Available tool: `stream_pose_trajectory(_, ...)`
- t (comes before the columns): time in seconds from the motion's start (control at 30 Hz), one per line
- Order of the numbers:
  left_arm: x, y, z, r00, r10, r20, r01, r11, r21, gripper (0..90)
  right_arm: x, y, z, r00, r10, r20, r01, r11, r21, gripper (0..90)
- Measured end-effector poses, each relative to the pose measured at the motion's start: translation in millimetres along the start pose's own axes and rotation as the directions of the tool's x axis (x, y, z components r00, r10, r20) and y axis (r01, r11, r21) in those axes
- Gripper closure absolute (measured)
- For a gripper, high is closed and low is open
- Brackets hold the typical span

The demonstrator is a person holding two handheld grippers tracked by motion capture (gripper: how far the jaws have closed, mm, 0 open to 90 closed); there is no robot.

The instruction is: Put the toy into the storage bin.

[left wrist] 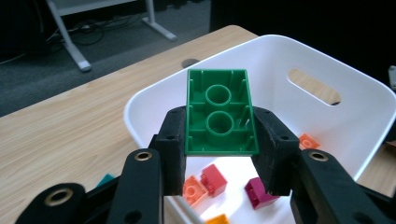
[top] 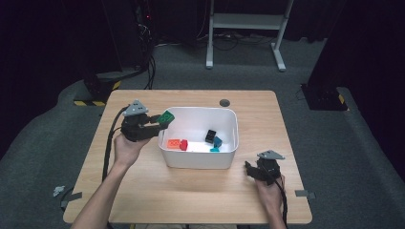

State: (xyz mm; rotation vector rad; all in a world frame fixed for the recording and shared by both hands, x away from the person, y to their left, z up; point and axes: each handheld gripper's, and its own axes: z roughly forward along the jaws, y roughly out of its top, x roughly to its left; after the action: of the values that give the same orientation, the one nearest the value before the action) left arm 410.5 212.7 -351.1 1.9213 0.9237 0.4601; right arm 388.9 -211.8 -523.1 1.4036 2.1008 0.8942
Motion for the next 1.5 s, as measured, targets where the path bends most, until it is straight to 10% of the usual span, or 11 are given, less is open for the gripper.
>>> stream_pose_trajectory(1.07,-36.1,-1.1,59.3,0.9942,0.069,0.082,-0.078,0.9915,0.104,57.4,0.2,0.3,0.3,1.0,0.002,-0.002,-0.002,1.0,0.001,33.5)
stream_pose_trajectory(1.5,-31.7,-1.6,51.0,0.9972,0.043,0.06,-0.047,0.9966,0.067,39.6,-0.2,0.3,0.4,1.0,-0.003,-0.003,0.003,1.0,0.0,33.4)
